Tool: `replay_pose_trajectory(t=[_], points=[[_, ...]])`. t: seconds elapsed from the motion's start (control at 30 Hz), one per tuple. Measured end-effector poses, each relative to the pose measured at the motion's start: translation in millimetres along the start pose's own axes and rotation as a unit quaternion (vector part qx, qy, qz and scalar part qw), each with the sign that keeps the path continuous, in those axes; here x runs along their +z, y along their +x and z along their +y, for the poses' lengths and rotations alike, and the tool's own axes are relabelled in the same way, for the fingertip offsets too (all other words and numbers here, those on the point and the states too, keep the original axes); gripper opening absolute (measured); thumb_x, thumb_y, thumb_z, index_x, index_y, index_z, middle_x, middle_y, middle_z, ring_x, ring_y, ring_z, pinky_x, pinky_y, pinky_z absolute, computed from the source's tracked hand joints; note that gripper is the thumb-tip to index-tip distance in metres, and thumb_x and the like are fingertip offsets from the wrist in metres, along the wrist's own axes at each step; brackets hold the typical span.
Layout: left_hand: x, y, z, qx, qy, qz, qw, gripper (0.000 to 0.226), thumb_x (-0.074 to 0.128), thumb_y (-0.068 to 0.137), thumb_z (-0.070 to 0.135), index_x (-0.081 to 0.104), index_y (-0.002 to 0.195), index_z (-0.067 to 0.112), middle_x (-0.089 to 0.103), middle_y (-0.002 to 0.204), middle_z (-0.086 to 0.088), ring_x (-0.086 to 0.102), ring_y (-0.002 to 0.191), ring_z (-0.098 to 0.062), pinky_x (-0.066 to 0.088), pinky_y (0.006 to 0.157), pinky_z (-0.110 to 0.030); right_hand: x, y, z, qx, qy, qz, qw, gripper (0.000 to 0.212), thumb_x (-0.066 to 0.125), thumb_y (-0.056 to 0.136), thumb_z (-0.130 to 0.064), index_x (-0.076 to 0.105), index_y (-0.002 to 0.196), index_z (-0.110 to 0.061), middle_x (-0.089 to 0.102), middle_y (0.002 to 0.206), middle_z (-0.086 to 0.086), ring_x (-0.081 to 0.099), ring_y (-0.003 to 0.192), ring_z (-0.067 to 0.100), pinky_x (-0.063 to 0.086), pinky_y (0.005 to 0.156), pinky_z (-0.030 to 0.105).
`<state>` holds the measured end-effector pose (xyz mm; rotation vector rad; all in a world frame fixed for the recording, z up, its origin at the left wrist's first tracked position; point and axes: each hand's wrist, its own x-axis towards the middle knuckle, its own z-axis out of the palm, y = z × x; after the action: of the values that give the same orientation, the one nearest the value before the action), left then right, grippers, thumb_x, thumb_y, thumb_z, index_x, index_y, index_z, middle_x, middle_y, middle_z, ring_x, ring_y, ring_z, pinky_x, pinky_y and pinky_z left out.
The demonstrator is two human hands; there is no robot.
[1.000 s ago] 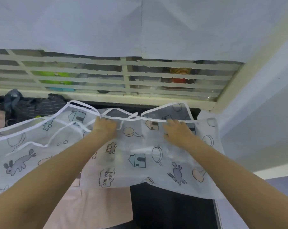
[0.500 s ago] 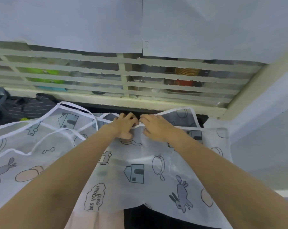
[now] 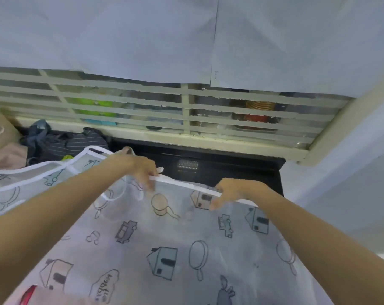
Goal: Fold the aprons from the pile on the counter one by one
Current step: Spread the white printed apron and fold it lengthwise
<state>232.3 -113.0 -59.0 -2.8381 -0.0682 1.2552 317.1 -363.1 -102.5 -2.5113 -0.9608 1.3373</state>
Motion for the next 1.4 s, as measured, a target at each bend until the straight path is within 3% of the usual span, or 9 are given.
replay_pose_trajectory(t=[0.23, 0.33, 0.43, 0.53, 0.73, 0.93, 1.07, 1.17, 1.4], points=[[-57.6, -65.4, -48.1, -0.148, 0.059, -0.15, 0.976, 0.036, 0.06, 0.082, 0.057, 0.066, 0.098, 0.026, 0.051, 0.103, 0.007, 0.05, 0.112, -0.021, 0.043, 0.092, -0.03, -16.7, -21.7, -54.5, 0.044, 0.051, -0.225, 0.972, 0.027, 0.072, 0.083, -0.016, 0.064, 0.101, 0.001, 0.068, 0.096, 0.011, 0.066, 0.084, 0.026, 0.053, 0.081, 0.03], [-57.0, -48.5, -38.8, -0.078, 0.035, 0.012, 0.996, 0.032, 0.05, 0.093, 0.041, 0.064, 0.104, 0.015, 0.058, 0.108, -0.001, 0.054, 0.097, -0.022, 0.044, 0.092, -0.033, -30.2, -24.4, -29.3, 0.1, -0.185, 0.01, 0.978, 0.019, 0.068, 0.084, -0.014, 0.054, 0.076, -0.004, 0.054, 0.076, 0.006, 0.05, 0.063, 0.018, 0.042, 0.064, 0.029], [-40.7, -20.2, -30.8, -0.069, -0.02, 0.142, 0.987, 0.034, 0.043, 0.098, 0.028, 0.061, 0.115, 0.004, 0.052, 0.133, -0.01, 0.056, 0.104, -0.028, 0.043, 0.088, -0.033, -25.5, -21.3, -3.8, 0.142, -0.253, 0.185, 0.939, 0.062, 0.064, 0.085, -0.013, 0.031, 0.137, -0.009, 0.033, 0.138, 0.017, 0.048, 0.111, 0.034, 0.044, 0.077, 0.035], [-22.0, -0.5, -33.6, -0.086, -0.006, 0.151, 0.985, 0.032, 0.04, 0.098, 0.026, 0.058, 0.119, 0.01, 0.058, 0.124, -0.009, 0.054, 0.102, -0.024, 0.043, 0.086, -0.031, -6.4, -4.0, 16.7, 0.128, -0.203, 0.18, 0.954, 0.095, 0.066, 0.085, -0.02, -0.002, 0.151, -0.018, -0.002, 0.157, 0.012, 0.04, 0.127, 0.038, 0.047, 0.093, 0.041], [-14.4, 20.1, -15.4, -0.028, -0.061, 0.024, 0.997, 0.021, 0.043, 0.095, 0.02, 0.06, 0.103, 0.009, 0.056, 0.096, -0.003, 0.05, 0.083, -0.019, 0.037, 0.069, -0.024, 10.8, -12.2, 40.0, 0.148, -0.221, 0.171, 0.949, 0.051, 0.053, 0.09, -0.005, 0.033, 0.137, -0.006, 0.044, 0.127, 0.012, 0.058, 0.103, 0.025, 0.043, 0.072, 0.029], [-23.0, 17.6, -27.2, -0.077, -0.038, 0.25, 0.964, 0.034, 0.035, 0.101, 0.026, 0.057, 0.119, 0.007, 0.05, 0.12, -0.015, 0.054, 0.102, -0.032, 0.042, 0.084, -0.035, 1.4, 7.1, -2.9, -0.077, -0.213, 0.296, 0.928, 0.033, 0.066, 0.082, -0.011, 0.051, 0.11, -0.002, 0.045, 0.117, 0.014, 0.057, 0.076, 0.025, 0.046, 0.059, 0.031], [-36.9, -3.4, -36.2, -0.07, -0.055, 0.382, 0.92, 0.029, 0.036, 0.101, 0.027, 0.057, 0.106, 0.008, 0.053, 0.107, -0.012, 0.058, 0.092, -0.035, 0.046, 0.074, -0.036, -7.5, 22.6, -27.0, -0.071, -0.241, 0.288, 0.924, 0.084, 0.065, 0.087, -0.03, 0.014, 0.149, -0.007, 0.021, 0.153, 0.011, 0.028, 0.136, 0.028, 0.029, 0.108, 0.038], [-60.8, -35.1, -44.2, -0.015, -0.058, 0.441, 0.895, 0.025, 0.037, 0.101, 0.025, 0.045, 0.083, 0.01, 0.053, 0.078, -0.009, 0.058, 0.078, -0.032, 0.036, 0.062, -0.031, -36.1, 17.1, -49.9, -0.033, -0.231, 0.359, 0.904, 0.099, 0.067, 0.085, -0.032, -0.002, 0.151, -0.008, 0.006, 0.158, 0.009, 0.016, 0.143, 0.026, 0.016, 0.115, 0.038], [-80.2, -121.0, -58.3, 0.064, -0.023, 0.417, 0.906, 0.028, 0.042, 0.099, 0.031, 0.044, 0.075, 0.015, 0.05, 0.062, 0.007, 0.049, 0.058, -0.014, 0.036, 0.055, -0.028, -98.3, -33.5, -121.4, -0.087, -0.219, 0.453, 0.86, 0.037, 0.051, 0.09, -0.016, 0.05, 0.127, -0.014, 0.046, 0.134, 0.009, 0.031, 0.133, 0.026, 0.01, 0.114, 0.041]])
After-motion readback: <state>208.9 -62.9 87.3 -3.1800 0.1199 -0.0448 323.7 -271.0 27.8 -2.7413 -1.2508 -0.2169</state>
